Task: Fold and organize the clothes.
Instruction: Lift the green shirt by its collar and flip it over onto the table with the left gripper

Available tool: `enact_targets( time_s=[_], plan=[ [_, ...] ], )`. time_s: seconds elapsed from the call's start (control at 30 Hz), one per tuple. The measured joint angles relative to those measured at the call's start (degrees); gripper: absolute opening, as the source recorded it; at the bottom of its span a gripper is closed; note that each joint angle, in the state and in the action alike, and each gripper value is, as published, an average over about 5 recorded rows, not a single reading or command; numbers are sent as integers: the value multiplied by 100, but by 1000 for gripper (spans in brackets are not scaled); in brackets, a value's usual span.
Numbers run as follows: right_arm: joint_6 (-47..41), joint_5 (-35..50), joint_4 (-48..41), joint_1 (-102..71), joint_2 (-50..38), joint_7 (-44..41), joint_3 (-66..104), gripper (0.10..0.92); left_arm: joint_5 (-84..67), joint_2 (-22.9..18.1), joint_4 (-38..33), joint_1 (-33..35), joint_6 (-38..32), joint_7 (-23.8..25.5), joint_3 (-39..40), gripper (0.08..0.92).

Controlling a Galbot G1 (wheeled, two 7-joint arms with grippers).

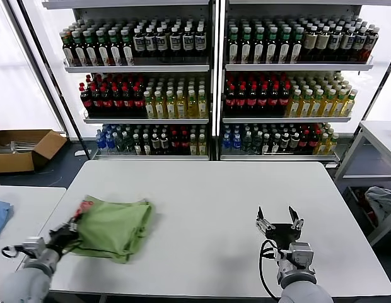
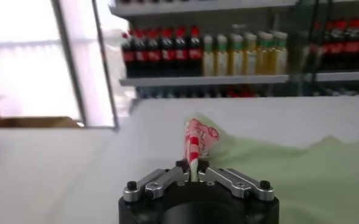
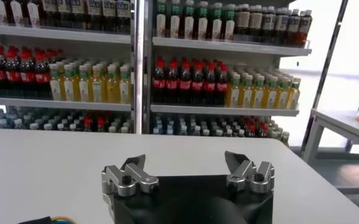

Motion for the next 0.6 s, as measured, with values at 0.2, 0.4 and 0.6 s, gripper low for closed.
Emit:
enact_targets(
  time_s=[0.2,0.4,0.6],
  plan=[
    [-9,8,-53,57,37,10,-44,823,82,851,297,-62,-96,32,-632,120],
    [-18,-12,-57,23,68,31,-32,823,155,1200,188,-53,-88,-4,-839,120],
    [-15,-65,-53,-71,86,43,43,823,285,890,-546,90,40,-184,-453,120]
  ],
)
